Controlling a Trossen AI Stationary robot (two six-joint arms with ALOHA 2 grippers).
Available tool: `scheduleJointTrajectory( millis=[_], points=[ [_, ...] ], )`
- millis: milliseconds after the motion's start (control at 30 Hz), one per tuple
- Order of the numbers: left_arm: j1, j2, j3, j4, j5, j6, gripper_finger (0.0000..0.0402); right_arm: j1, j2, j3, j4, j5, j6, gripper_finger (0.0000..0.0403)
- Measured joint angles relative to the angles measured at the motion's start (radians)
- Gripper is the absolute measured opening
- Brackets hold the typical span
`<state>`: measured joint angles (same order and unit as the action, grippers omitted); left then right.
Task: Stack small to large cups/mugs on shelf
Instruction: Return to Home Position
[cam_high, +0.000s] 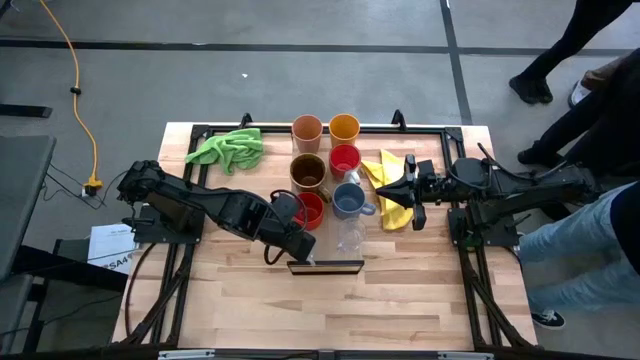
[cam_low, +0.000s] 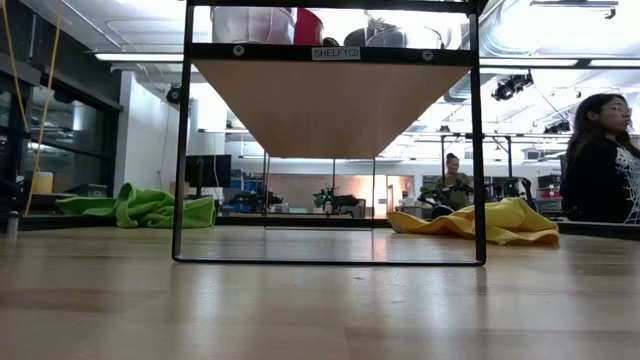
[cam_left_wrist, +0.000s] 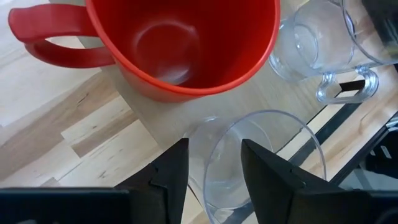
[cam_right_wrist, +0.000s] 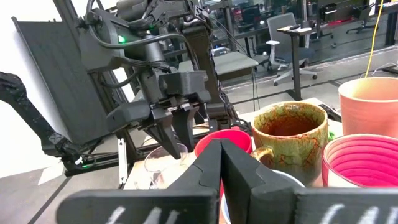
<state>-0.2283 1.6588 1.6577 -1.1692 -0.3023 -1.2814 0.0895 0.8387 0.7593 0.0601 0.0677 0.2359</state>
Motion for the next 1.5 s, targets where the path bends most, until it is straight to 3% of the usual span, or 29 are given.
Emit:
scheduleJointTrajectory(
  millis=[300,667,833,1133,1300,1400,1500],
  points=[
    [0.0,-0.017,0.001,0.001,-0.022,0.043,0.0134,0.0,0.0,0.0,0.0,0.0,0.0,0.0],
    [0.0,-0.142,0.001,0.039,-0.034,0.148,0.0134,0.0,0.0,0.0,-0.02,0.0,0.011,0.0],
    [0.0,-0.24,0.0,0.163,-0.096,0.33,0.0133,0.0,0.0,0.0,-0.019,0.0,0.011,0.0],
    [0.009,-0.413,0.0,0.366,-0.257,0.805,0.0133,0.0,0.0,0.0,0.027,0.0,0.011,0.0],
    [0.081,-0.483,-0.033,0.415,-0.192,0.977,0.0133,0.0,0.0,0.0,0.05,0.0,0.018,0.0],
    [0.131,-0.549,-0.136,0.519,-0.119,1.051,0.0133,0.0,0.0,0.0,0.06,0.0,0.029,0.0],
    [0.188,-0.633,-0.291,0.673,0.029,1.097,0.0133,0.0,0.0,0.0,0.074,0.0,0.045,0.0]
  ],
)
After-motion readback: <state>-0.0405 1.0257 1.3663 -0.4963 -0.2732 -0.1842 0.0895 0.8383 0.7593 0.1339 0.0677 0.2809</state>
